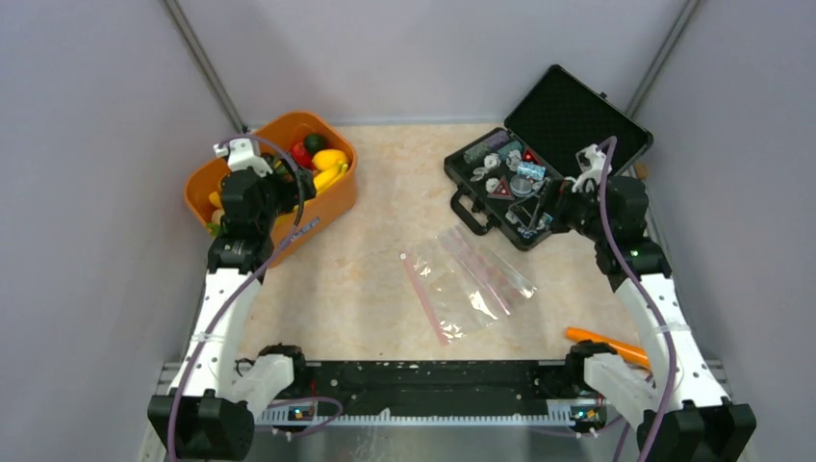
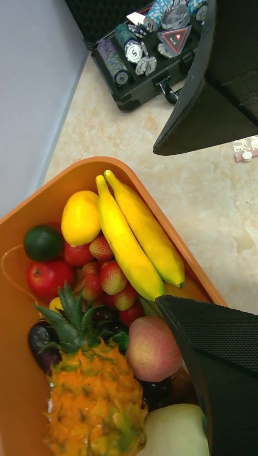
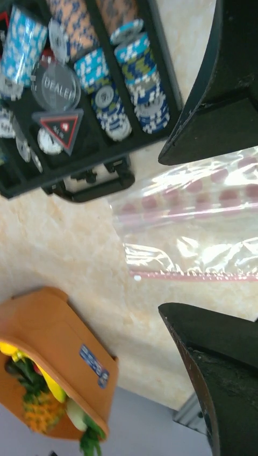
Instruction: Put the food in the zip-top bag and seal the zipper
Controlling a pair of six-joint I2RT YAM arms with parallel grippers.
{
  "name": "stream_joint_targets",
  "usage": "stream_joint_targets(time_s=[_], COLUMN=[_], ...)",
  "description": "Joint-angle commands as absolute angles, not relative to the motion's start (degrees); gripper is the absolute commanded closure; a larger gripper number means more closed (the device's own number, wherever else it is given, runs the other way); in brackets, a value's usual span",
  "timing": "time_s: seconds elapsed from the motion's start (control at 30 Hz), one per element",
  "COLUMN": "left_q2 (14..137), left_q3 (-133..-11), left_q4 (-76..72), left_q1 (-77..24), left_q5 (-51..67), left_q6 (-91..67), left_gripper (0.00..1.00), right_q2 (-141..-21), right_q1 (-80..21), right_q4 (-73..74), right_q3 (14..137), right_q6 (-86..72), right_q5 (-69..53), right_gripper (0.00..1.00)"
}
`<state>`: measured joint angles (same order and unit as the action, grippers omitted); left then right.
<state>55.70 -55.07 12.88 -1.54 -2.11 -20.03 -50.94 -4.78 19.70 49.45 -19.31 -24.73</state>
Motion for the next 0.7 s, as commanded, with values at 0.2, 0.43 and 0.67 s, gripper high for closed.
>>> stream_joint_targets(time_s=[0.2,0.43,0.67], left_q2=[48.88,53.11,67.94], left_q3=[-52.72,-55.55,-64.20], left_q4=[8.12,10.86,26.82], left_q1=[-1.13,-1.08,-1.06], left_q5=[-1.65,14.85,13.32], left_q6=[-30.62,-19.21,-13.54], left_gripper=[0.01,0.01,0.01], right_q2=[-56.67,-60.45,-59.71], right_q1=[-25.13,-32.15,-32.69], right_q4=[22.66,22.03,21.67], right_q3=[53.46,49.50,47.83], right_q6=[-15.48,-18.05,-18.67], right_q5=[-19.65,-19.59,-19.60], right_gripper=[0.01,0.01,0.01])
